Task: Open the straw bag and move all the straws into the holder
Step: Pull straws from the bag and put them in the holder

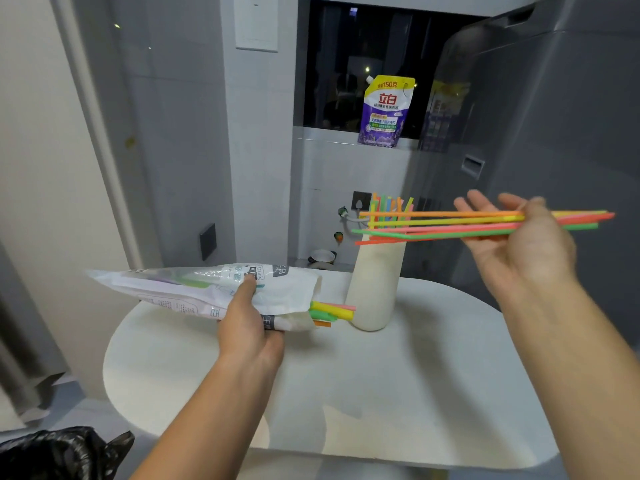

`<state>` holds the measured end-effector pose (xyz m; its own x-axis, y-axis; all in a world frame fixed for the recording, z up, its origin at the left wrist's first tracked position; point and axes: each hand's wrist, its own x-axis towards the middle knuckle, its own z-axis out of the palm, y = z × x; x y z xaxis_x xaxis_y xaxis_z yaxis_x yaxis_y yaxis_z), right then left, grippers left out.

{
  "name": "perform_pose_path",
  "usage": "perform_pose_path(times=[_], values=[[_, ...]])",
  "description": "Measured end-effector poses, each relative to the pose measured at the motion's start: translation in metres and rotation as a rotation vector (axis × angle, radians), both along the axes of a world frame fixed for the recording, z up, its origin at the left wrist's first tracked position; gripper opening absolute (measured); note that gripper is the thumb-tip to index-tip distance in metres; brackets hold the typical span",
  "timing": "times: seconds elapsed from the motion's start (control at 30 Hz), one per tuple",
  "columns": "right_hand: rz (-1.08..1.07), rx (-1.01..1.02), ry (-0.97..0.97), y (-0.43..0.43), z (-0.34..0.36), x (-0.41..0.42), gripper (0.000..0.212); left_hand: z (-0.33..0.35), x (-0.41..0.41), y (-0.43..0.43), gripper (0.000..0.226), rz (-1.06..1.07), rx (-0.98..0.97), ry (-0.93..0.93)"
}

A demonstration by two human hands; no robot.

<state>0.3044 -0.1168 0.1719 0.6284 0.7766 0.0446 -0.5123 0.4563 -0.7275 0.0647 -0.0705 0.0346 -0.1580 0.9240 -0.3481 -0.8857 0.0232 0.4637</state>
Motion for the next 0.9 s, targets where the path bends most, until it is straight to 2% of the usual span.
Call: perform_pose_path(times=[0.37,0.63,0.9], values=[[-0.135,-0.064,-0.422,0.018,0.048,0.002,0.033,-0.002,0.004,-0.001,0.041,-0.016,0.013,0.013],[-0.081,-0.177,-0.687,0.033,0.052,-0.006,0.035,0.000,0.004,-0.003,0.040,-0.013,0.016,0.001],[-0.001,-0.314,-0.818,0.056,0.054,-0.016,0.035,-0.005,0.003,0.000,0.041,-0.025,0.014,-0.006]])
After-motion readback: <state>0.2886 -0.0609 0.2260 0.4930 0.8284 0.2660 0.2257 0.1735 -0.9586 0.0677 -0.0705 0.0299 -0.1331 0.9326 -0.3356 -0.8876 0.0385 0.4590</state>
